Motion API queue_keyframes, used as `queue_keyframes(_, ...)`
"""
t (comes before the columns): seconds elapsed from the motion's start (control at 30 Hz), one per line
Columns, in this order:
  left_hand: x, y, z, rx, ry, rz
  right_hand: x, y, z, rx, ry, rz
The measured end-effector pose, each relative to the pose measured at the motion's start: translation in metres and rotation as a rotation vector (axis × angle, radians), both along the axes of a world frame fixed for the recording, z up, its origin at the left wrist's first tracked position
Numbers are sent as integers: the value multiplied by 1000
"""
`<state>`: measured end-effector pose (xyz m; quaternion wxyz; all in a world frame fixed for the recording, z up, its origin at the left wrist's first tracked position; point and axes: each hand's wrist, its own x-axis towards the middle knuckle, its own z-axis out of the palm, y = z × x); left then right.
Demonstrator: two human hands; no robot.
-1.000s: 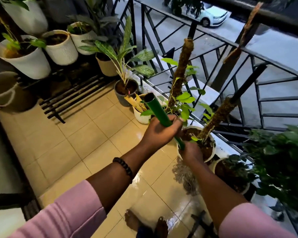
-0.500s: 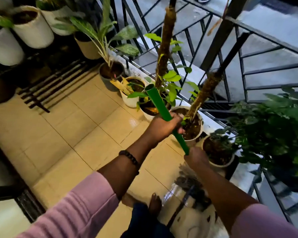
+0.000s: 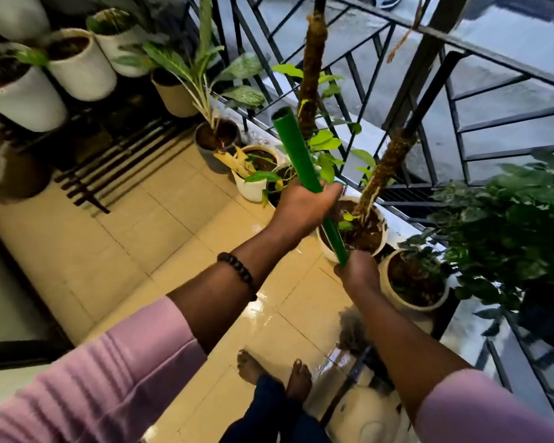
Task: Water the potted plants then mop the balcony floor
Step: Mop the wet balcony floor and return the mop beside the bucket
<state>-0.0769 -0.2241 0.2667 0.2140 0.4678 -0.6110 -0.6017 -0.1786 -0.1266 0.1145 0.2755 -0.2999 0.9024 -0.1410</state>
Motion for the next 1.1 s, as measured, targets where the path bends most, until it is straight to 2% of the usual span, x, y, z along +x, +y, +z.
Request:
queue_keyframes(0.13,21,-13,27,-98,-55,42,28,-33,14,-126,-99,-12)
queue_keyframes(0.37,49,-22,62,-257,-204,-68,80,-57,29,-315,-177,15)
queue_keyframes(0.53,91,-40,69,-237,-259,-185,132,-52,32,-254,-189,45)
queue_keyframes(0.63,131,-47,55,-165,-234,-225,169,-36,23,-236,-118,81)
queue_keyframes(0.8,174,-65,48,-95,-100,-180,198,-39,32,-142,-3,46)
queue_keyframes(0.97,178,-19,21,-5,-21,-400,195,15,12,-64,-24,-100)
queue_keyframes(1.1,177,0,3,22,48,-443,191,34,-1,-23,-13,-191)
